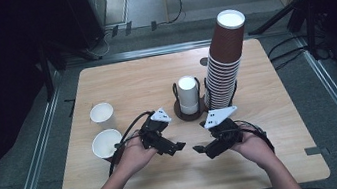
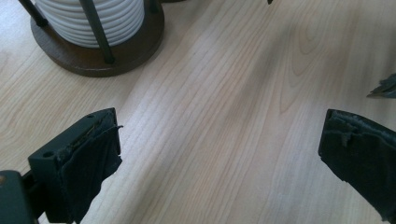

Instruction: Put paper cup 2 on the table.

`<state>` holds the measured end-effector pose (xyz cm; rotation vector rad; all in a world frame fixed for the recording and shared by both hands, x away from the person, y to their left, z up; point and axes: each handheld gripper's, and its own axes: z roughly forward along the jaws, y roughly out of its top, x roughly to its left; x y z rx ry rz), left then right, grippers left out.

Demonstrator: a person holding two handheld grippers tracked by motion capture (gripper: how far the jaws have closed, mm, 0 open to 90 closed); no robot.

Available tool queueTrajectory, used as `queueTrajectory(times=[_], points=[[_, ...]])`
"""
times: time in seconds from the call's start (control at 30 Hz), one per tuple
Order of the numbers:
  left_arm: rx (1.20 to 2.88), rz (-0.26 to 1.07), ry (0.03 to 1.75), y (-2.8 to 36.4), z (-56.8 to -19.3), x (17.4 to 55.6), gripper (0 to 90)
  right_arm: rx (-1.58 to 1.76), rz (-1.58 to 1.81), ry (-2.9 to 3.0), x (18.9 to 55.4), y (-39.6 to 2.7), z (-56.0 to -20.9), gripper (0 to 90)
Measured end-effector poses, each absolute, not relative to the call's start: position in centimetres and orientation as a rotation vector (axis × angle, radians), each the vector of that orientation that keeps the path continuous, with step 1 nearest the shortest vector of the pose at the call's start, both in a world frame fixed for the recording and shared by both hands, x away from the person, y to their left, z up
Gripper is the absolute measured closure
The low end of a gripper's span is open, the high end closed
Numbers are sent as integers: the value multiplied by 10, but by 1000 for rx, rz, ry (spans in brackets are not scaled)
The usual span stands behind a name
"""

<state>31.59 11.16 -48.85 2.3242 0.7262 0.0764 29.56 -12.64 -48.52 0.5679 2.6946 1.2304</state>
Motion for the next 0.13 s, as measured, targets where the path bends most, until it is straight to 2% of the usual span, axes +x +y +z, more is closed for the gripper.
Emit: queueTrajectory(times=[0.13], points=[[2333, 82, 731, 112, -491, 317, 0, 545, 1220, 2699, 296, -126, -486, 155]])
